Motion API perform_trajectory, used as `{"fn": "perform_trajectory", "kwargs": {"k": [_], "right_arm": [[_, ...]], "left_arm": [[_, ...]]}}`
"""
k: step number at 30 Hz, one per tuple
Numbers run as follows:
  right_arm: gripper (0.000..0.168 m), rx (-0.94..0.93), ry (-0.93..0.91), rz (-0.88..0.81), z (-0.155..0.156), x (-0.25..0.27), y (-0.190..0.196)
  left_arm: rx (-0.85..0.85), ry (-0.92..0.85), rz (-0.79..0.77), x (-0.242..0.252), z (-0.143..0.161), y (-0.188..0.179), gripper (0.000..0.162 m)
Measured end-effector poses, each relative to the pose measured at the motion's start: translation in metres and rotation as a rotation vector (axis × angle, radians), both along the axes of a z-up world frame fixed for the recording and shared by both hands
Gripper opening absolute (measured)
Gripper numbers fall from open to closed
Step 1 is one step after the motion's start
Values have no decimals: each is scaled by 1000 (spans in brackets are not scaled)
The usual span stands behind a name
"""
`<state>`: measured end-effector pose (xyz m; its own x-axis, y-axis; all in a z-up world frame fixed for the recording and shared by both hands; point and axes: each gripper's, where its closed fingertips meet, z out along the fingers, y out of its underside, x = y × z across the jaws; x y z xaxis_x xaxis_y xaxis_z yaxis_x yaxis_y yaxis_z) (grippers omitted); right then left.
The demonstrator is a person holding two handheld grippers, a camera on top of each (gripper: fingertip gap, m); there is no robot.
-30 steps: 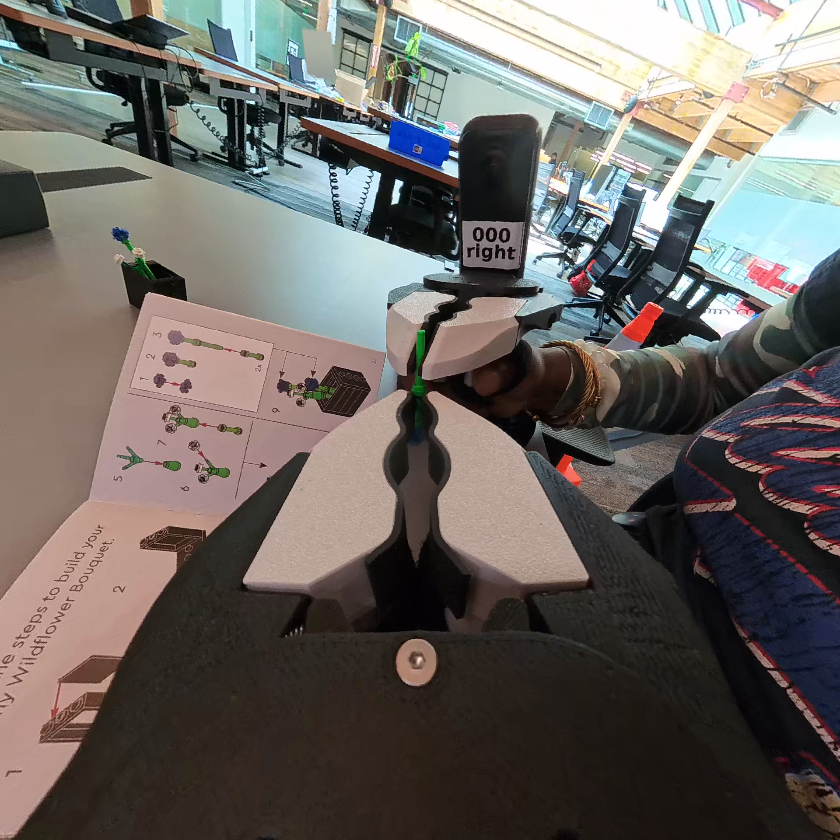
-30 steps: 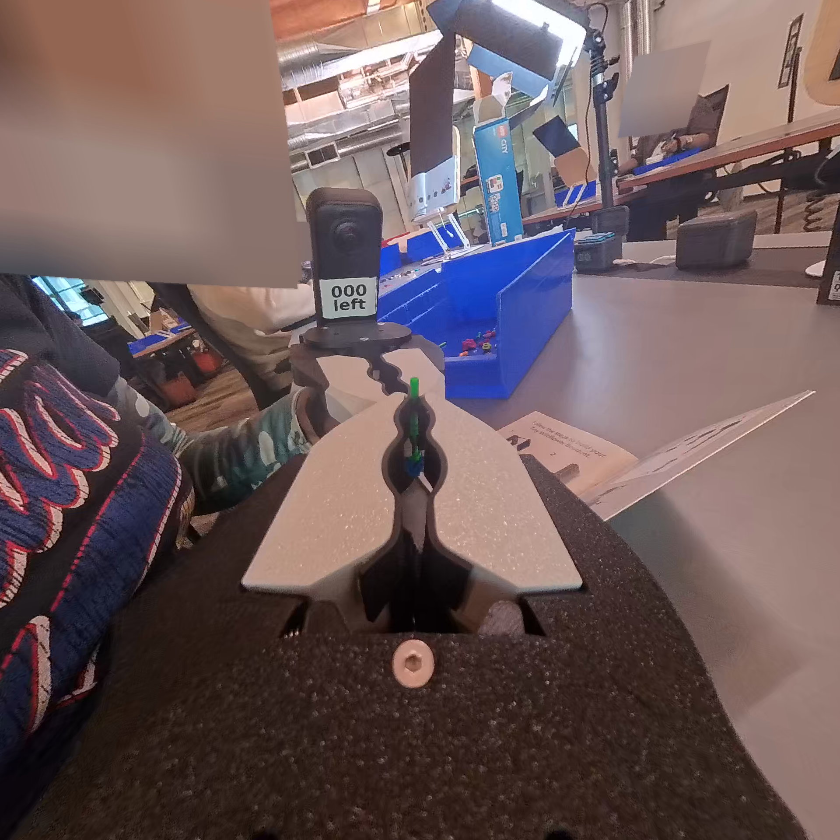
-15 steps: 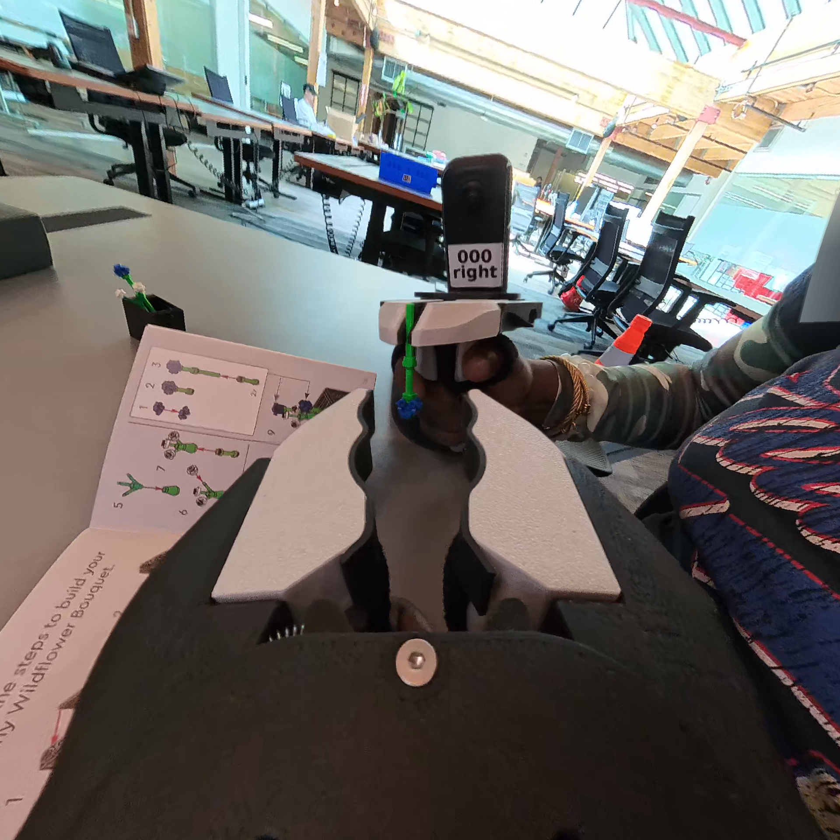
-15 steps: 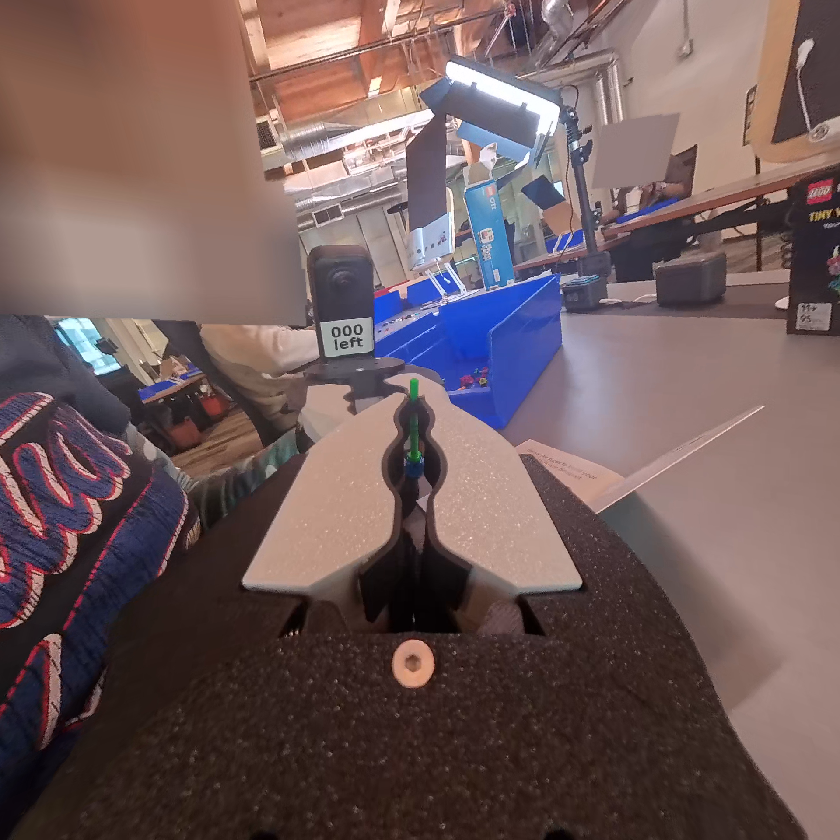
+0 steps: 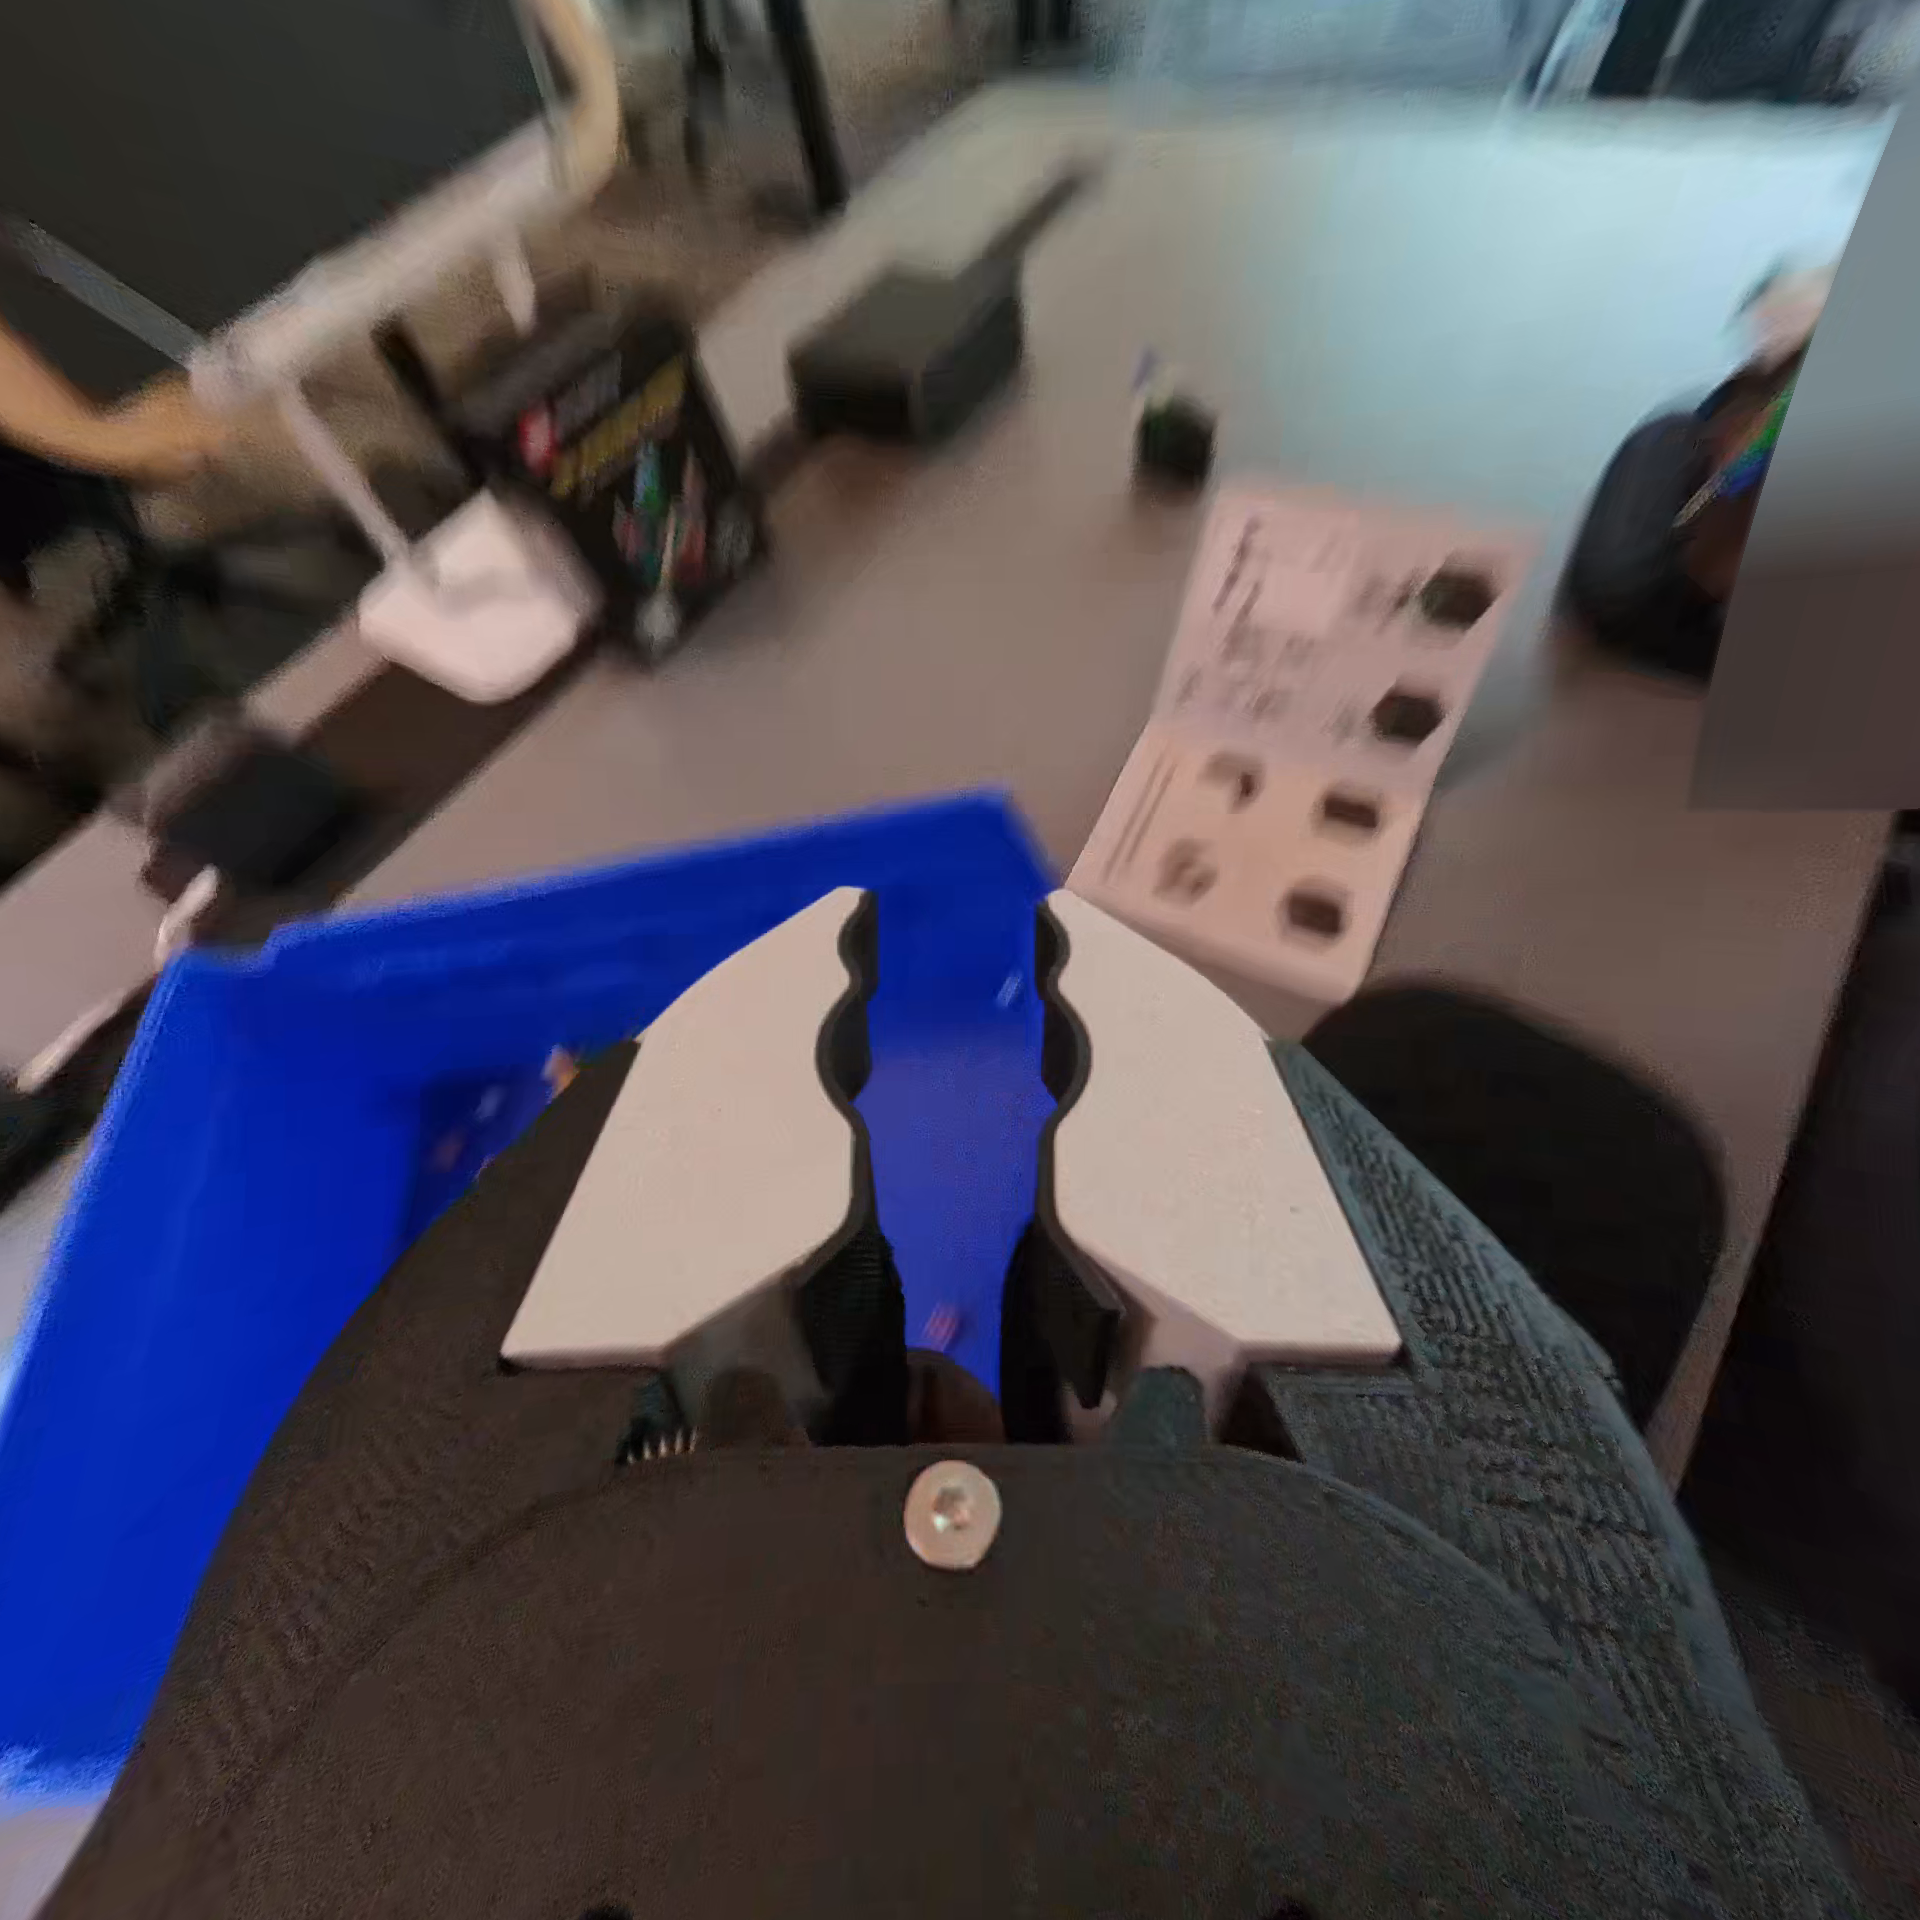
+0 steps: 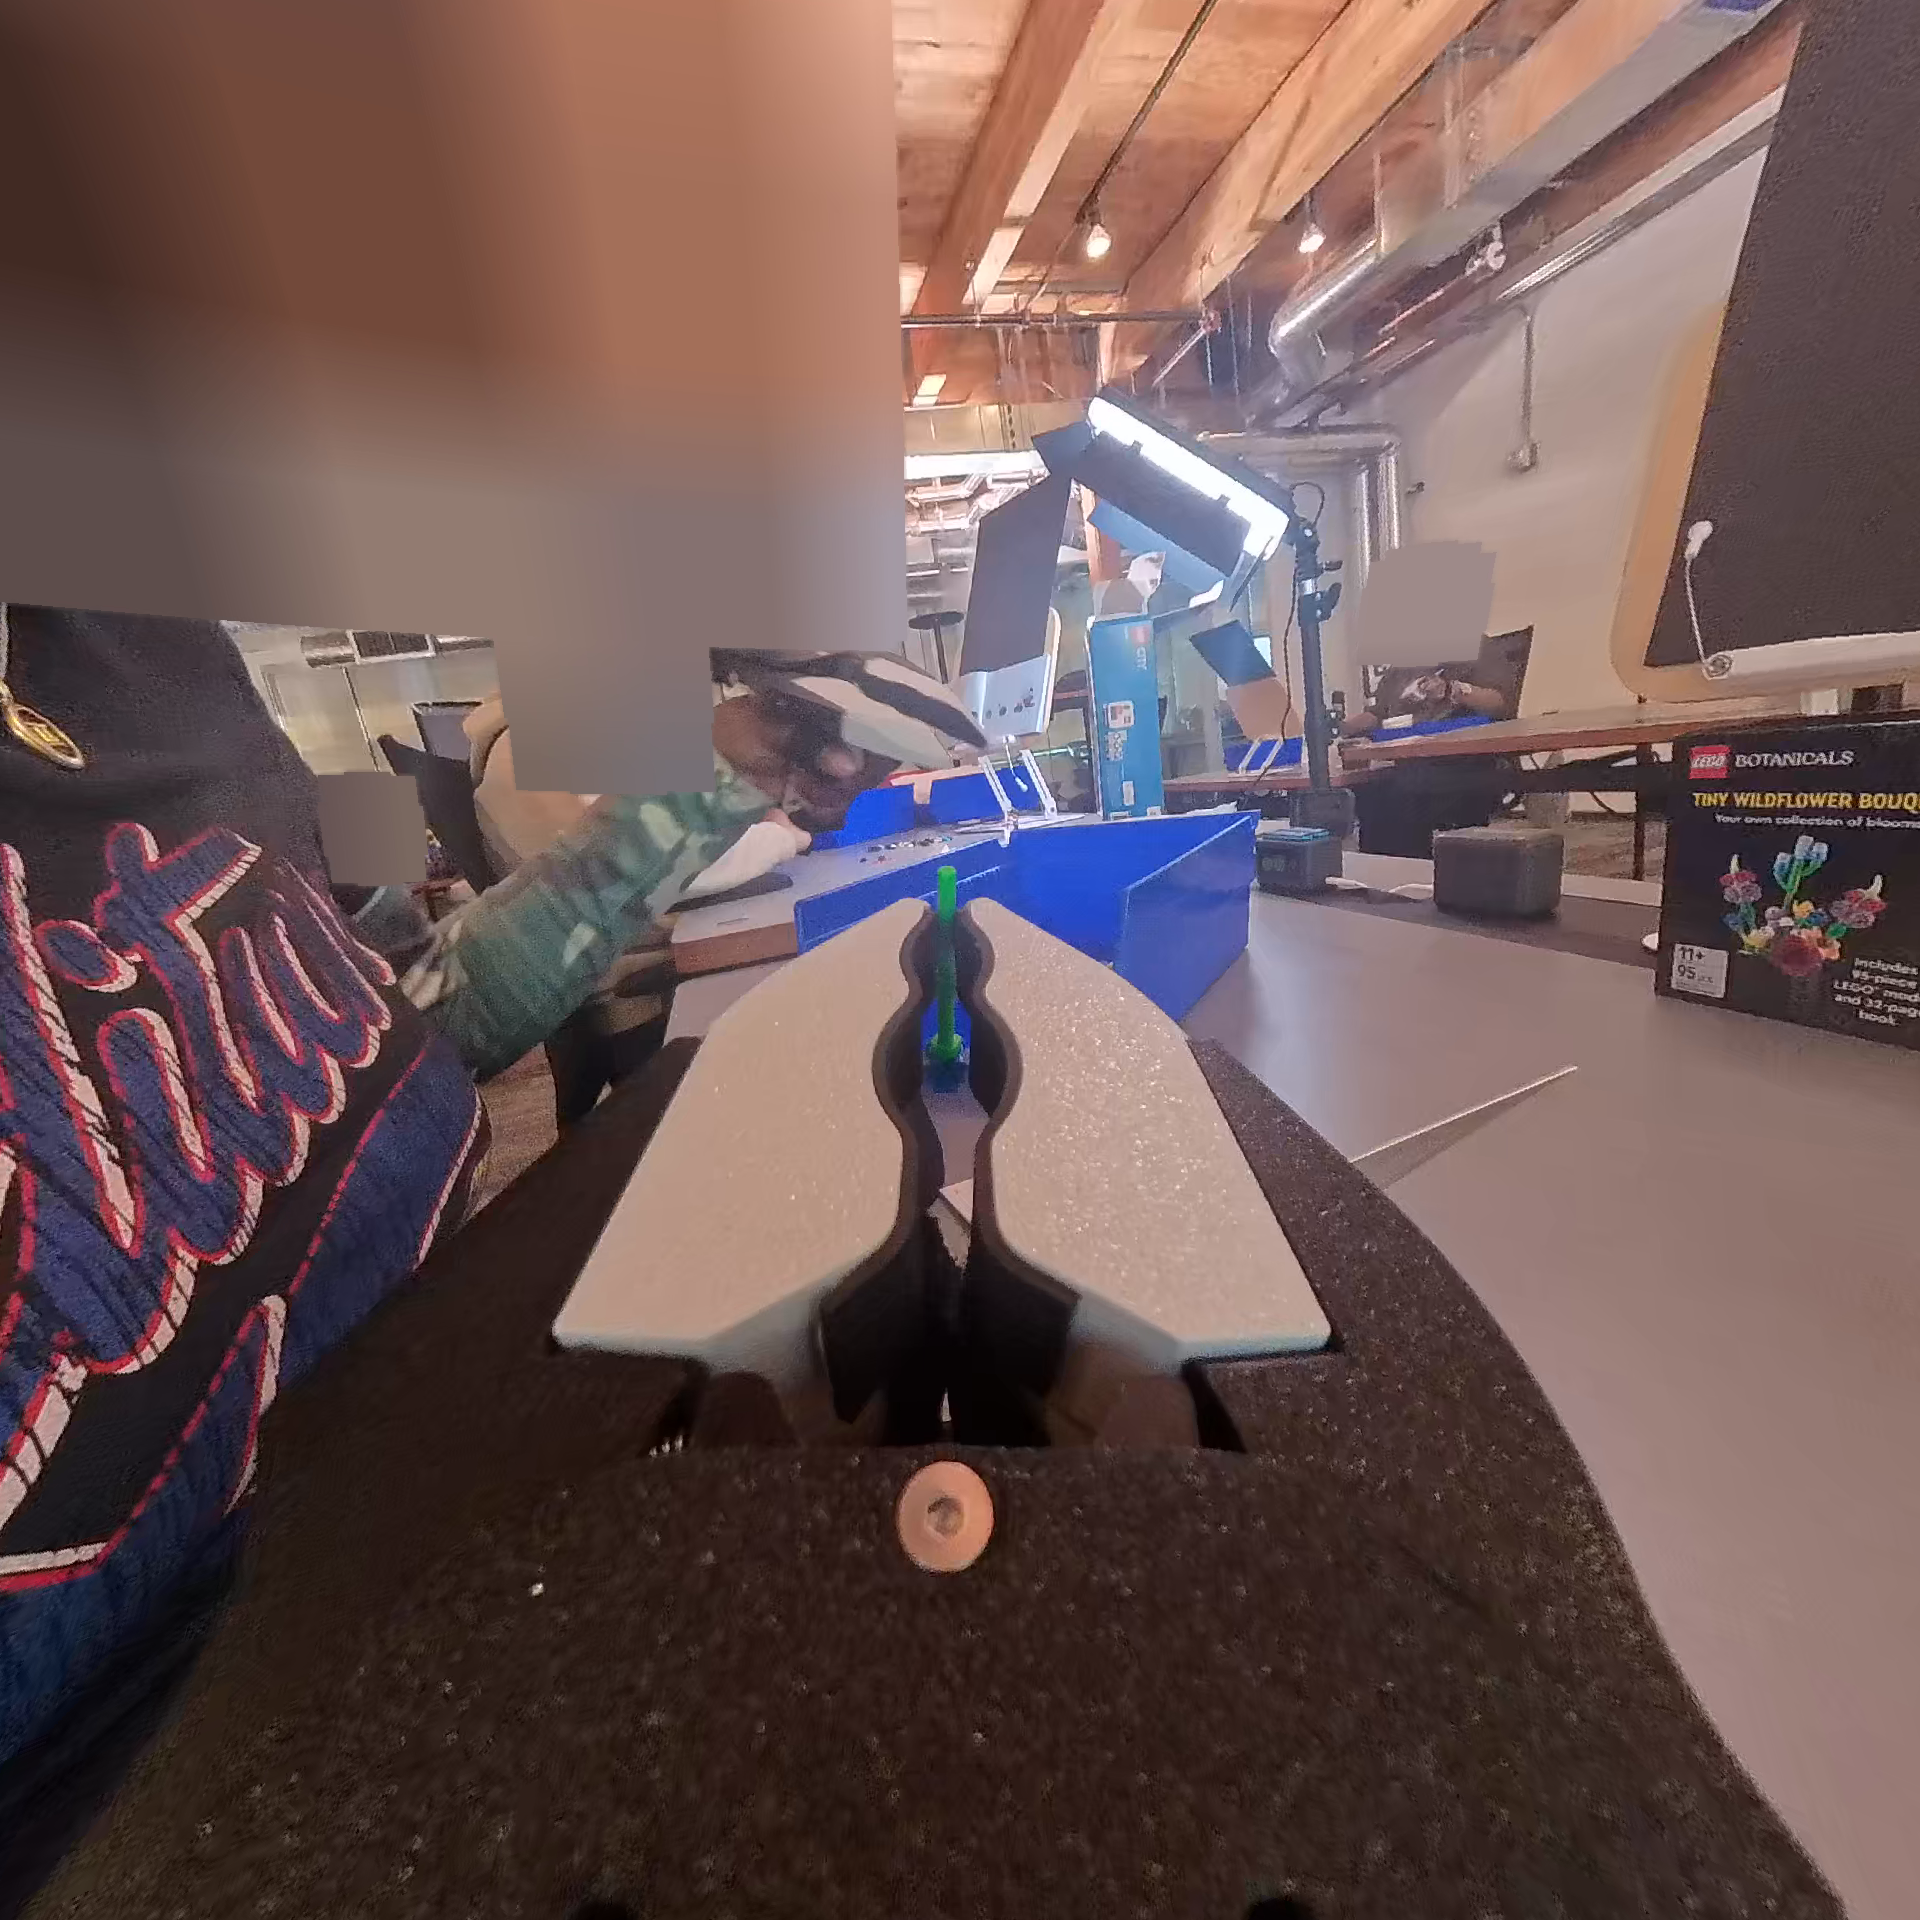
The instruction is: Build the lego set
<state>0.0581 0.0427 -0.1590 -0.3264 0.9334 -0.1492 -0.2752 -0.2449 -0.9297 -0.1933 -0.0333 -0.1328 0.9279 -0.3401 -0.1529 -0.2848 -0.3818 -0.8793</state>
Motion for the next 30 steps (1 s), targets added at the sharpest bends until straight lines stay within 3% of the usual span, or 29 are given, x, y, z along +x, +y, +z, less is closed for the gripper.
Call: {"fn": "perform_trajectory", "kwargs": {"k": [2, 5, 8, 14, 25, 30], "right_arm": [[3, 8, 9, -2, 0, 1, -1], [3, 36, 5, 12, -2, 0, -6], [3, 32, 3, 19, -2, 0, -5], [3, 0, 16, 22, -1, 2, -2], [3, -20, 23, 14, -1, 2, 2], [3, -28, 26, 9, -1, 3, 4]], "left_arm": [[-235, 70, 38, -50, -24, -3, 28], [-442, 242, 7, -107, -67, 9, 17], [-554, 344, -122, -126, -108, 25, 11], [-642, 359, -191, -131, -148, 56, 8], [-784, 342, -213, -128, -173, 54, 13], [-816, 318, -217, -124, -175, 51, 4]]}}
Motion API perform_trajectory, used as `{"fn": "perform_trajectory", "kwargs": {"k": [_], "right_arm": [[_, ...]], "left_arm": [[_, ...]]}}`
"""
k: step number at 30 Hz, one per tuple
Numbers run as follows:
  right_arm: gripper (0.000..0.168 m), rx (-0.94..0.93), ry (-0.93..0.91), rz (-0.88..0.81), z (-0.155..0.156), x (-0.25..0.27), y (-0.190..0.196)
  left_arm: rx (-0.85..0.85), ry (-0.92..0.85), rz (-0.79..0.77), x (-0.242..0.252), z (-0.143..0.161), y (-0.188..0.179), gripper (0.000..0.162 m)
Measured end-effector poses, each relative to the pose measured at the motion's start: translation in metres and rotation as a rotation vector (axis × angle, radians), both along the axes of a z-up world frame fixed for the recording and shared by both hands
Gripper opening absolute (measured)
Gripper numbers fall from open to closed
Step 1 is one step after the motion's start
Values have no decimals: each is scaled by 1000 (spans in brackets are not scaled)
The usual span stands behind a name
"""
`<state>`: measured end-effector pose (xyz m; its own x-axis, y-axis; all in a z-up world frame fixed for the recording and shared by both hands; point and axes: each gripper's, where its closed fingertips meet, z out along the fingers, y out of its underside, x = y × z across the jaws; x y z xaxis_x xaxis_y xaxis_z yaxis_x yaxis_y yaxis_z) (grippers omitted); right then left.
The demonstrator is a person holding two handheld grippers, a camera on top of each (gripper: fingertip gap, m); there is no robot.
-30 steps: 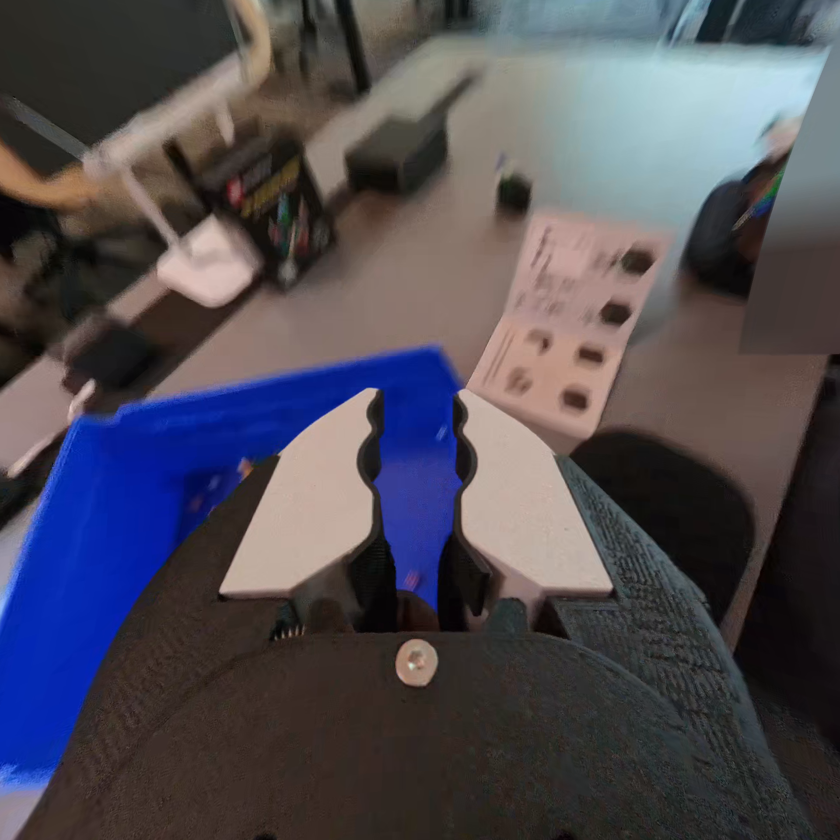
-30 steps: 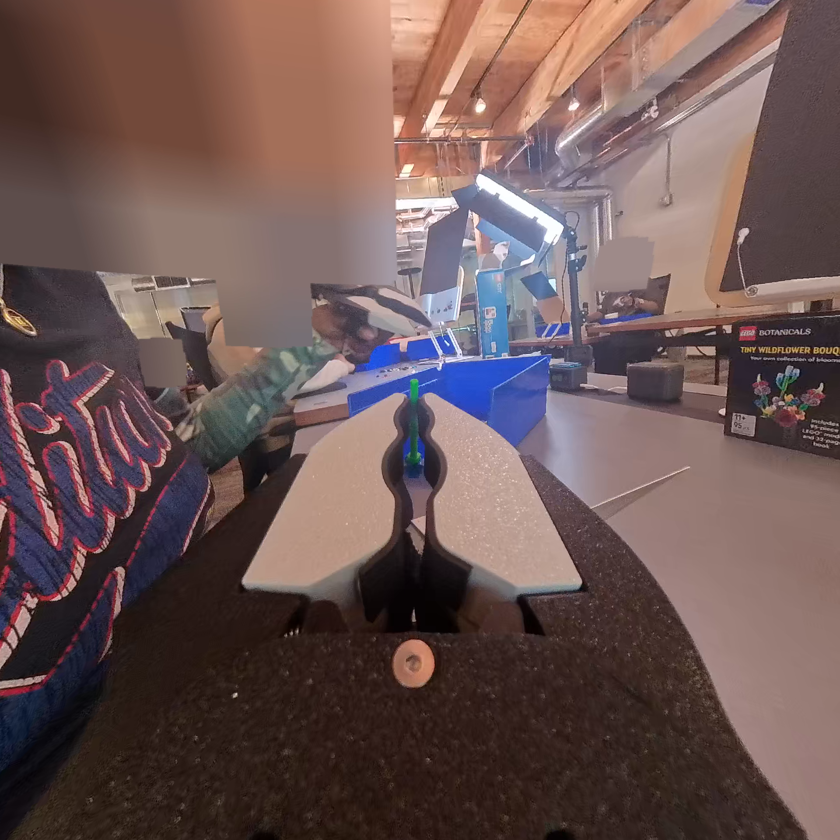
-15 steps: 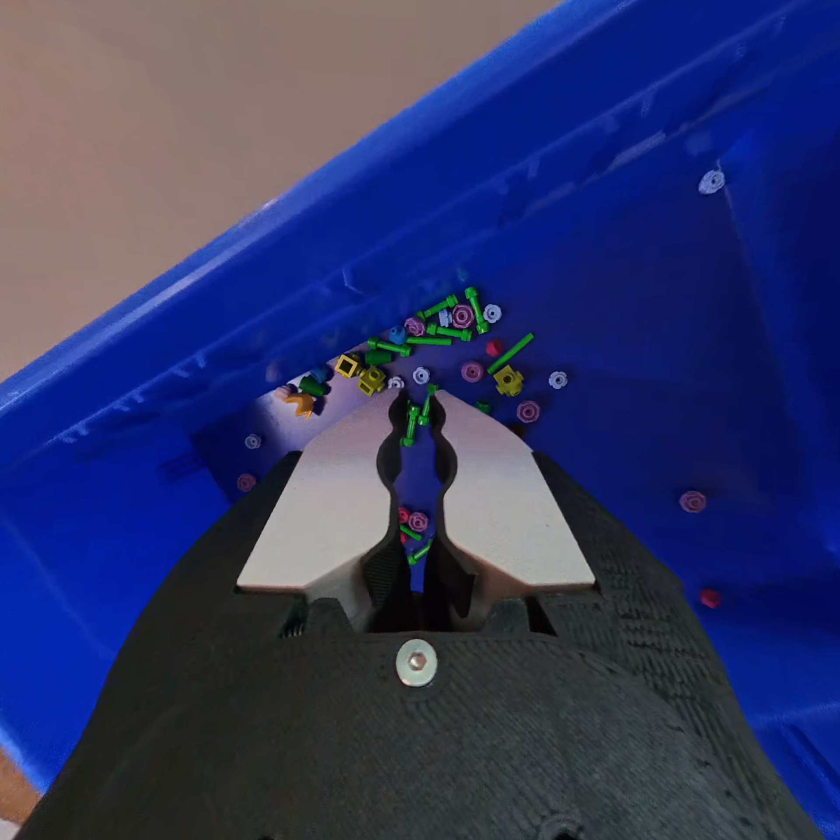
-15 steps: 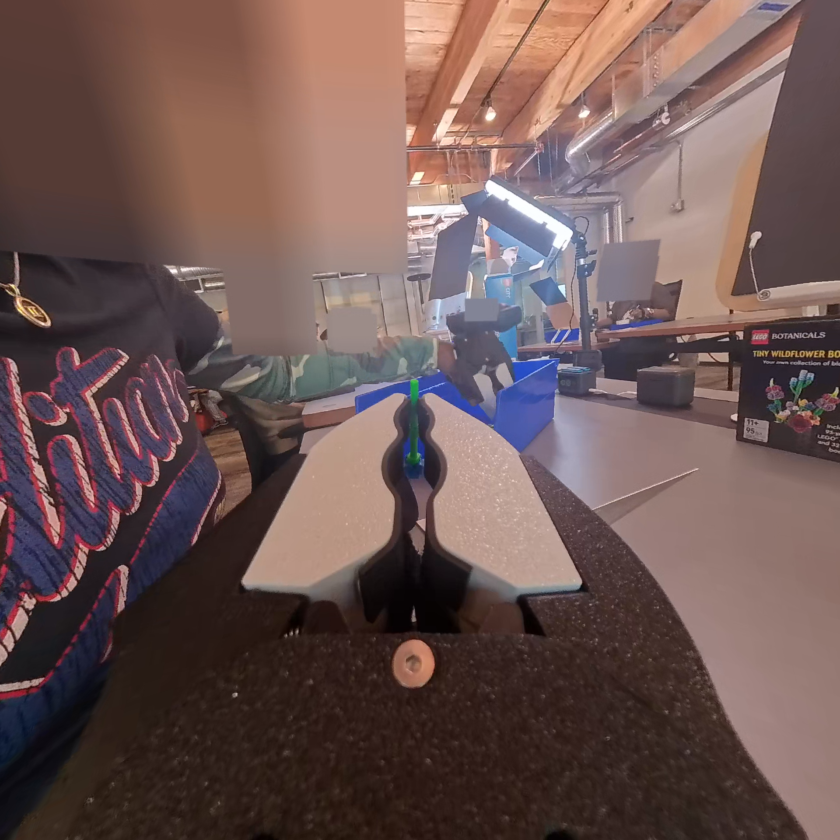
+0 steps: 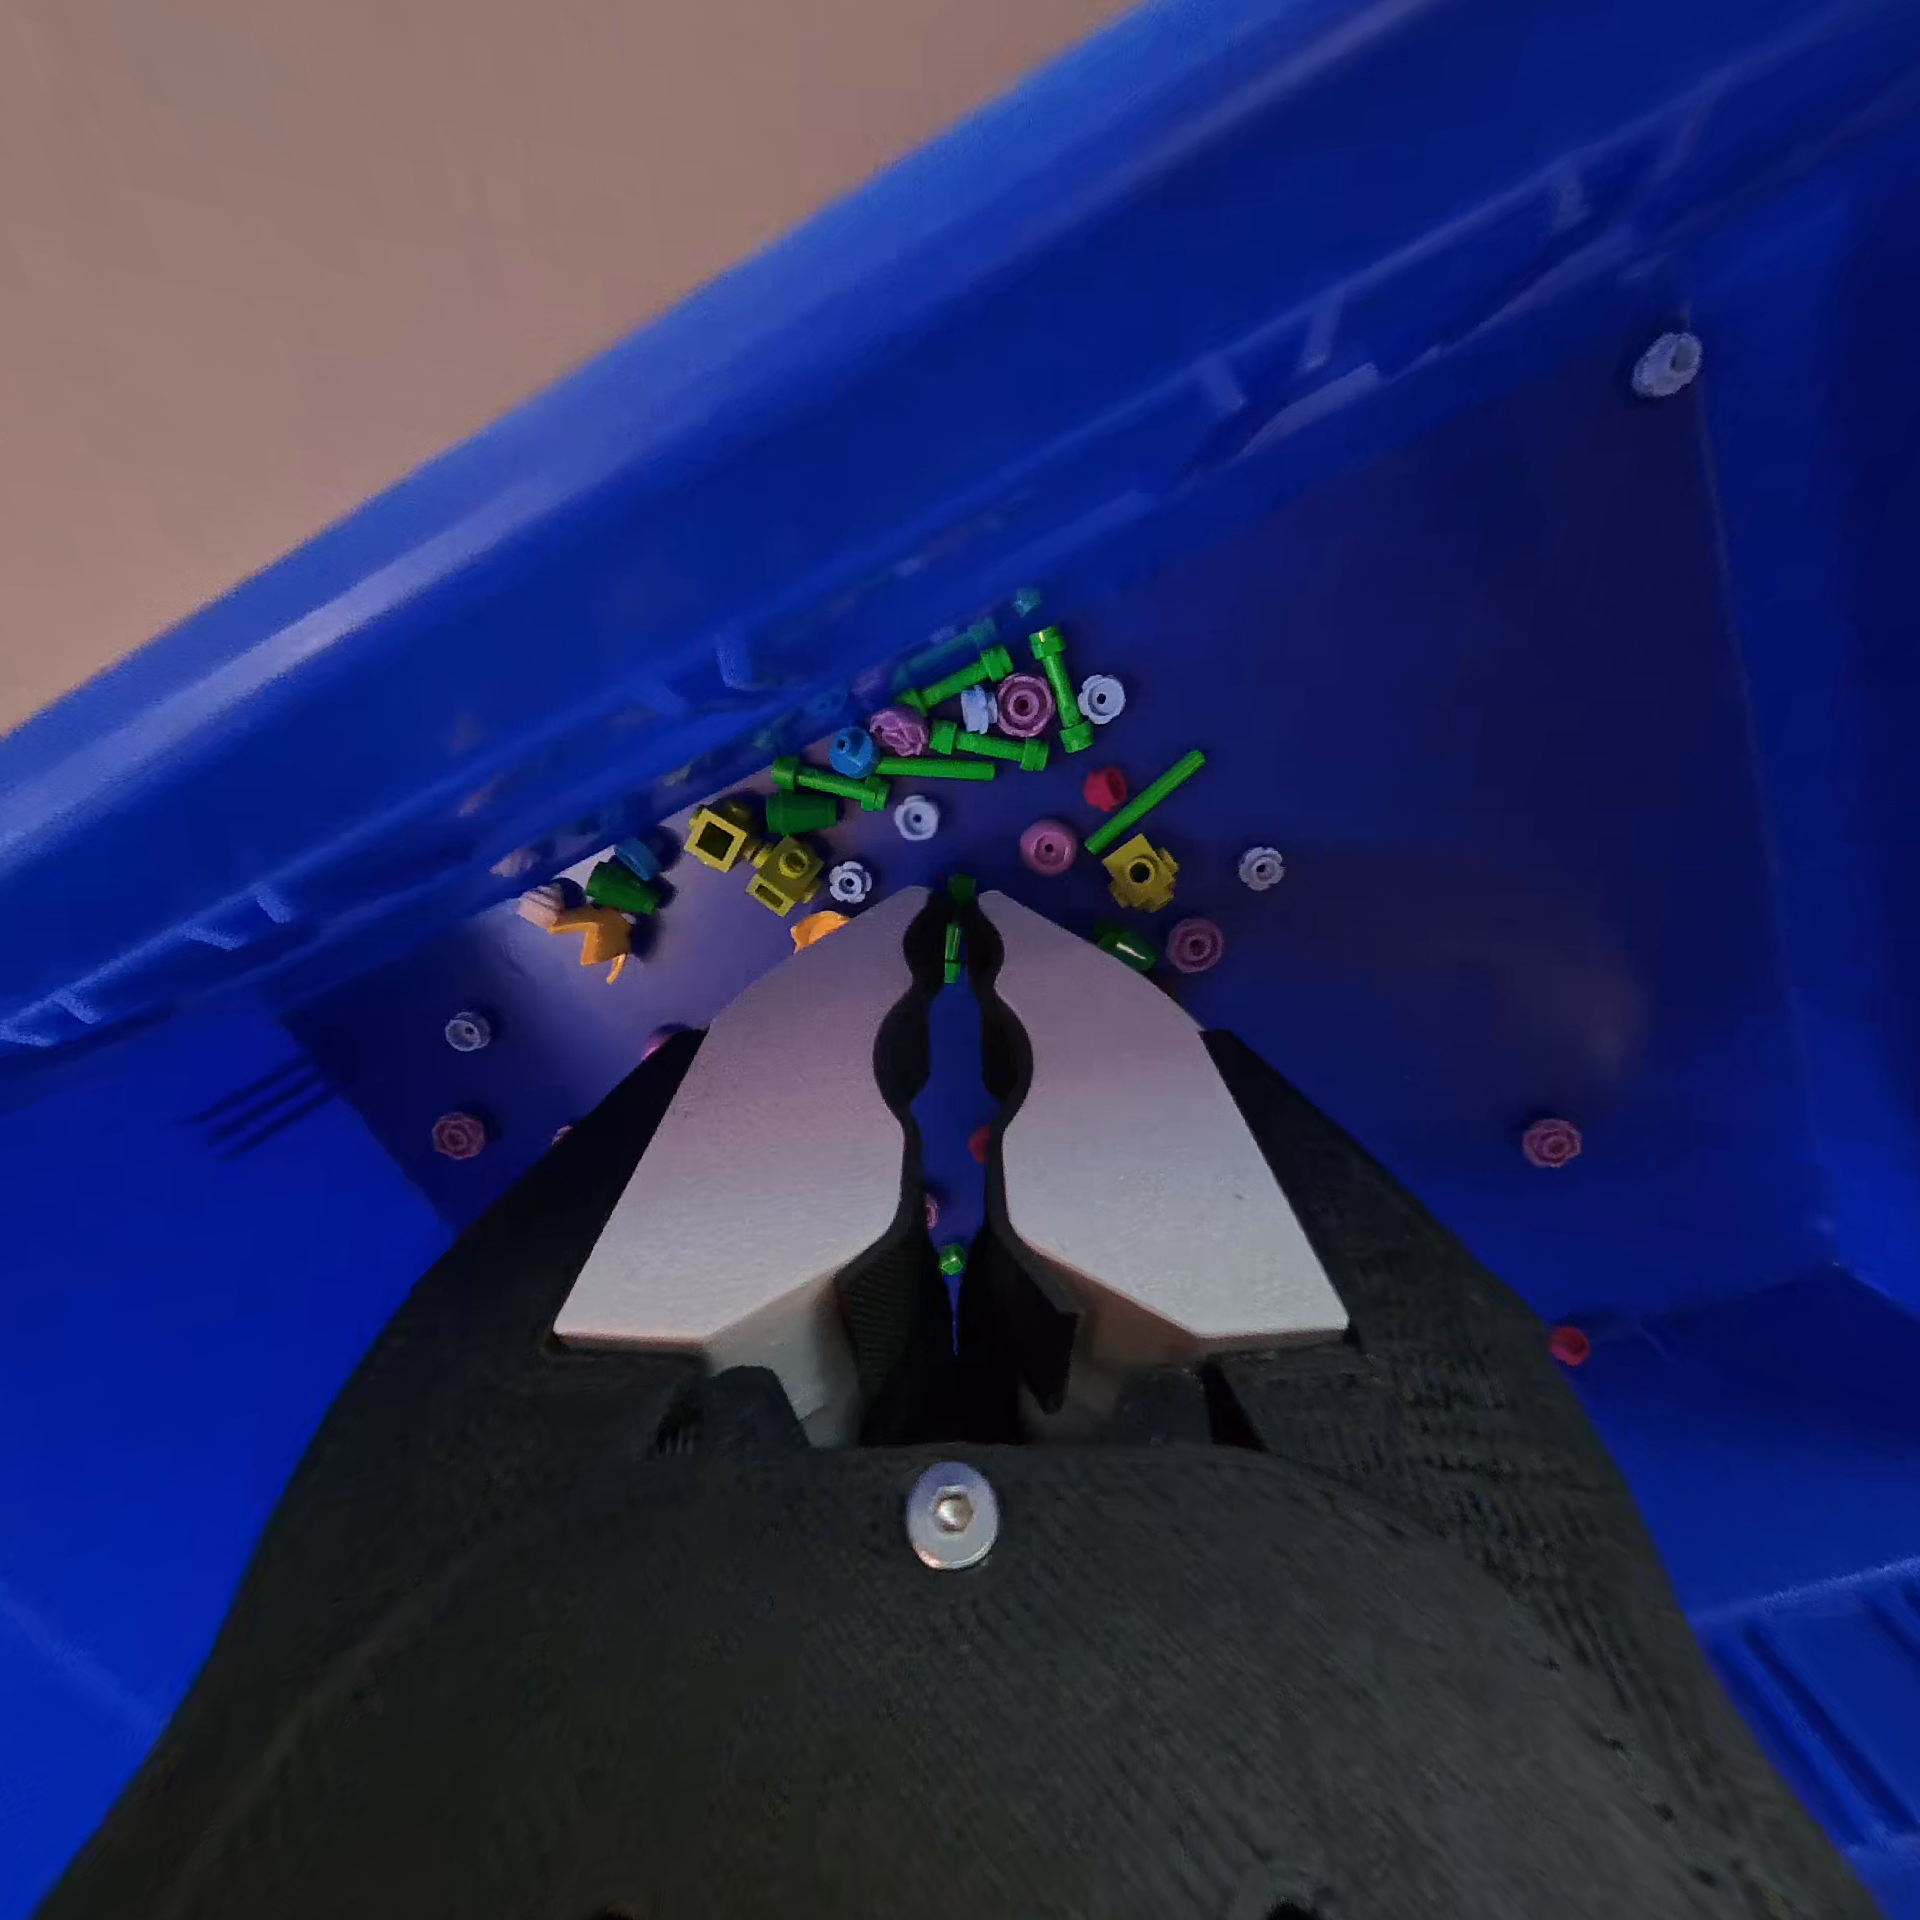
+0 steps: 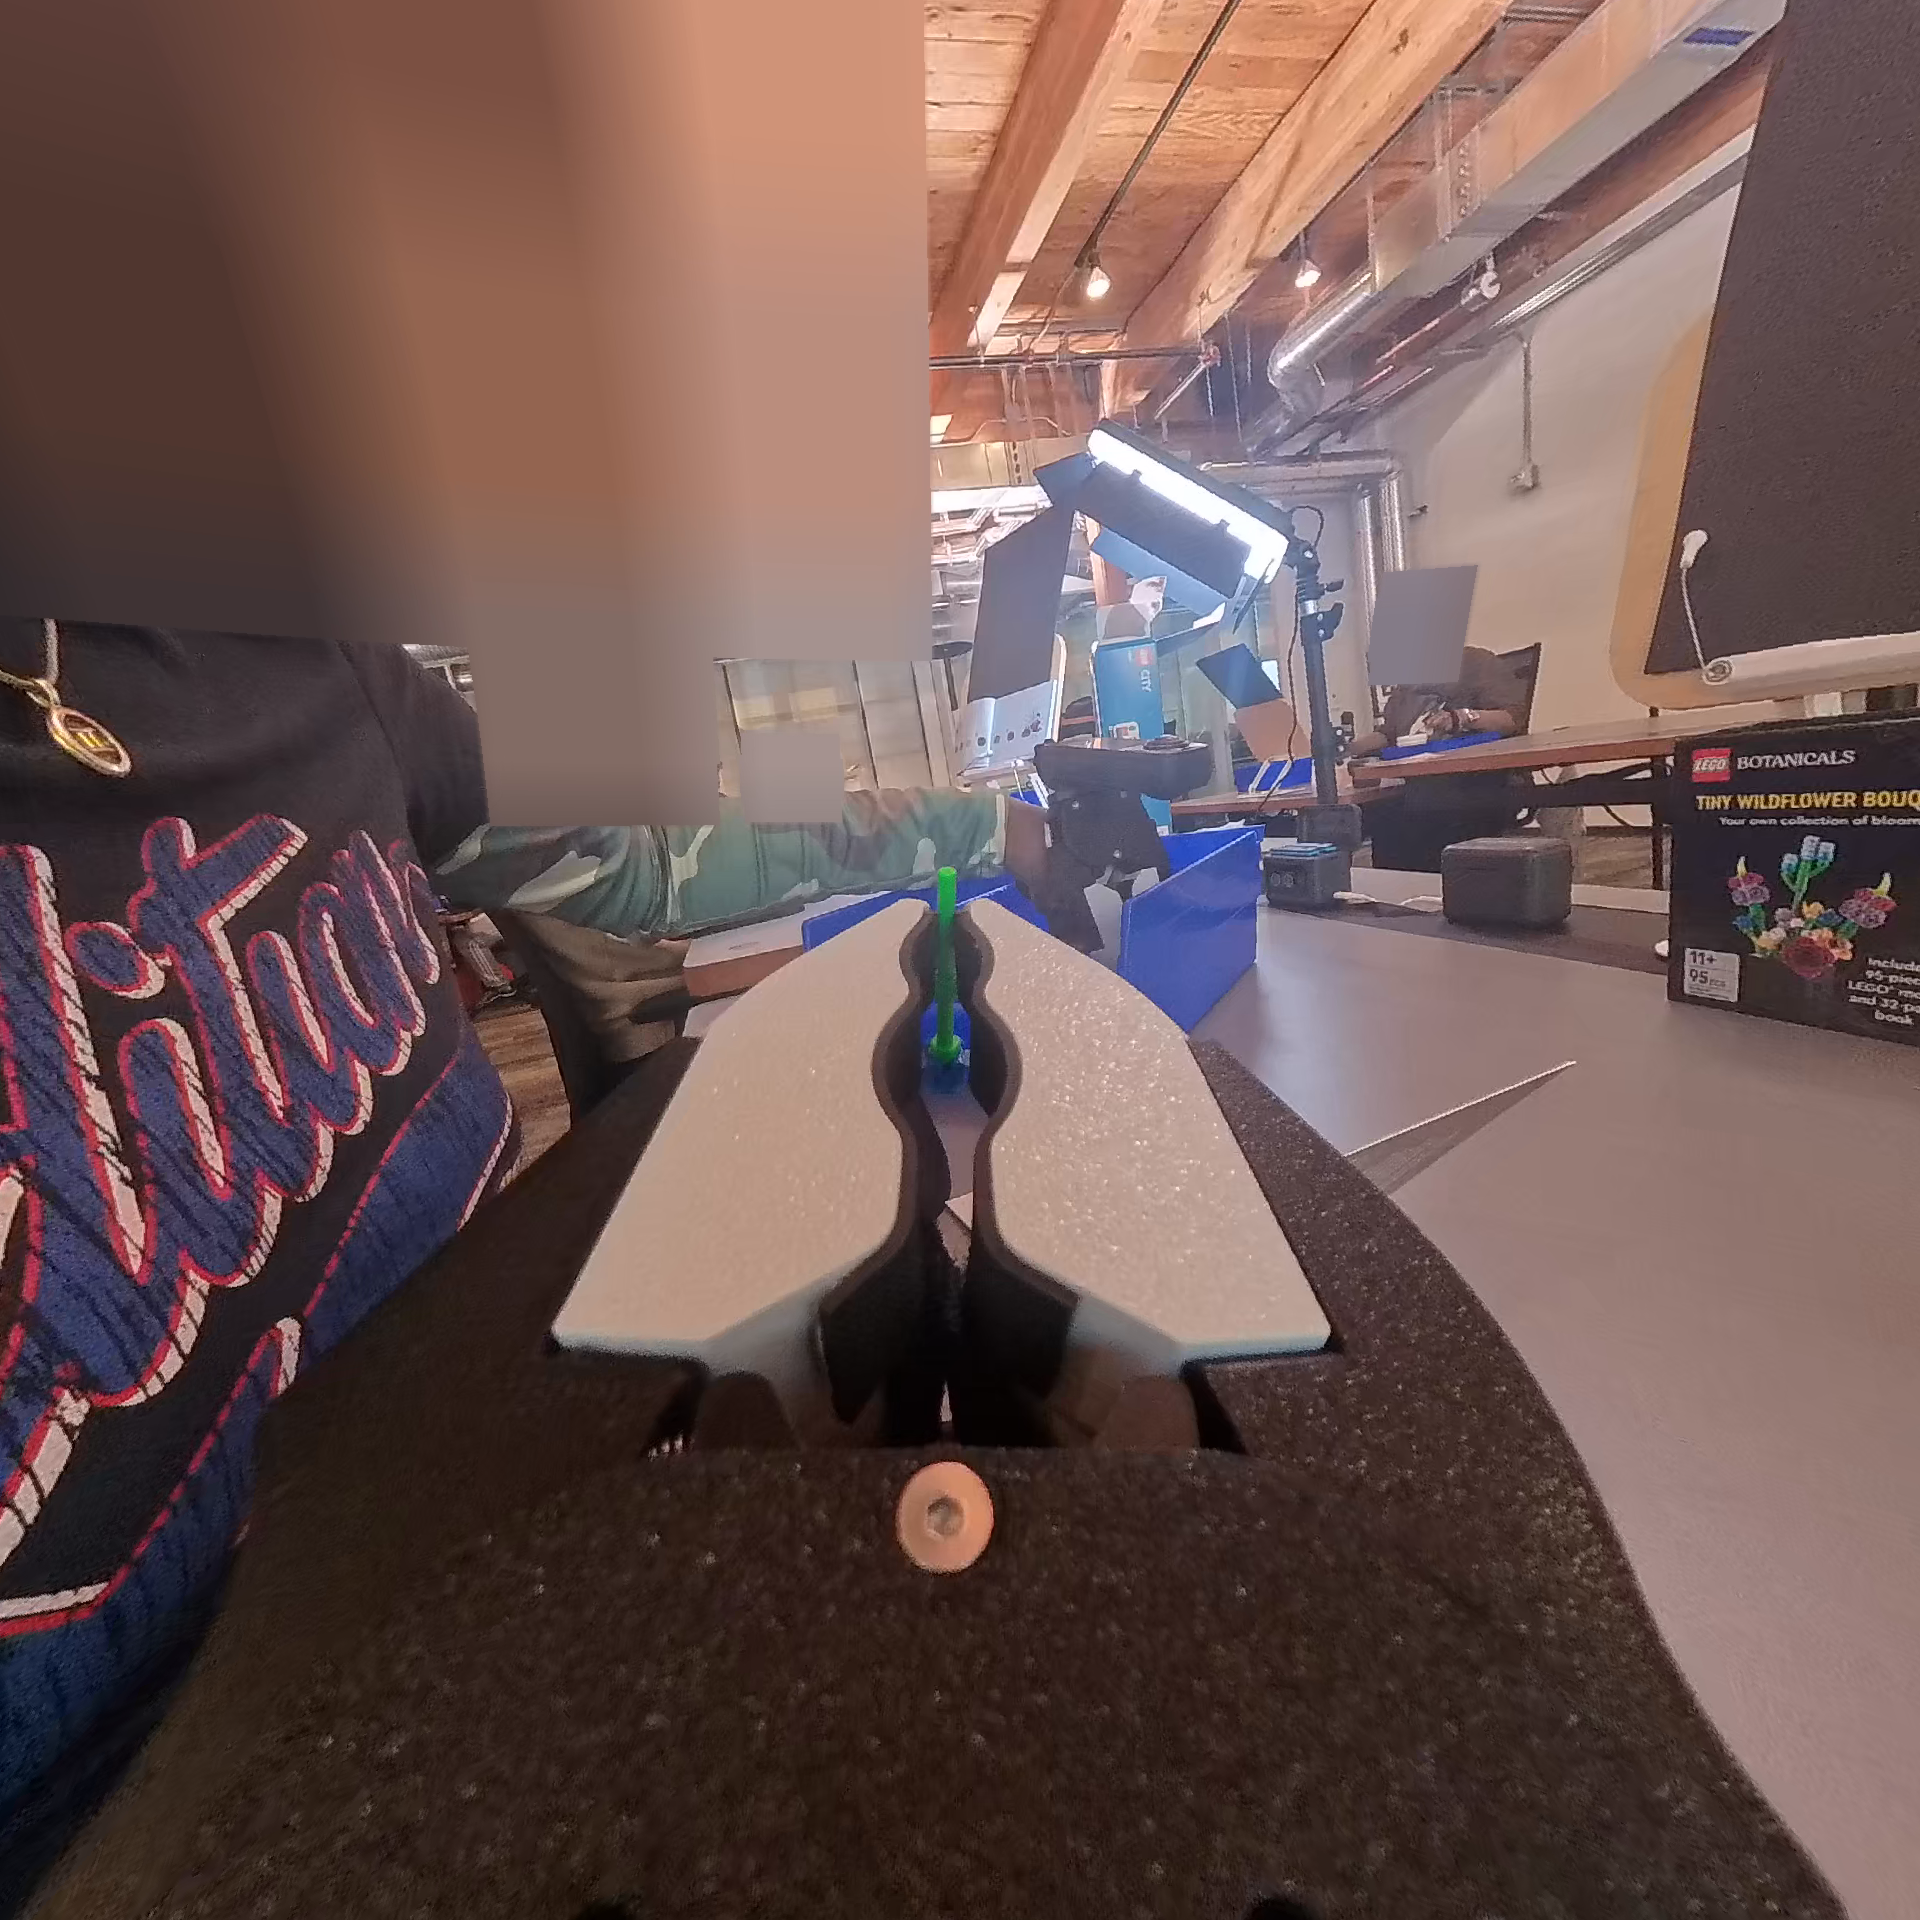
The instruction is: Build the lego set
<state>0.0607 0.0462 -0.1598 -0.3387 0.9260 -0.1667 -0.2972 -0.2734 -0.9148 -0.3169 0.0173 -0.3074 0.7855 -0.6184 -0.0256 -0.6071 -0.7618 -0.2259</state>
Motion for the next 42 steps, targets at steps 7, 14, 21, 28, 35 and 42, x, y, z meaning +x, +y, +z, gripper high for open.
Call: {"fn": "perform_trajectory", "kwargs": {"k": [7, 14, 21, 28, 35, 42], "right_arm": [[3, -11, 8, 1, 1, 1, 1], [3, -9, 9, 7, 1, 1, 1], [3, 13, 7, 11, 0, 1, -3], [3, 15, 6, 4, 0, 0, -2], [3, 14, -4, 7, -1, -1, -2], [3, 22, -6, 2, -1, -1, -3]], "left_arm": [[230, 28, 55, 21, 60, 2, 4], [319, -138, -238, 195, 116, -69, 3], [89, -151, -192, 252, 35, -112, 4], [27, -152, -123, 243, 19, -112, 5], [91, -237, -62, 248, 32, -104, 23], [67, -190, -39, 240, 22, -111, 4]]}}
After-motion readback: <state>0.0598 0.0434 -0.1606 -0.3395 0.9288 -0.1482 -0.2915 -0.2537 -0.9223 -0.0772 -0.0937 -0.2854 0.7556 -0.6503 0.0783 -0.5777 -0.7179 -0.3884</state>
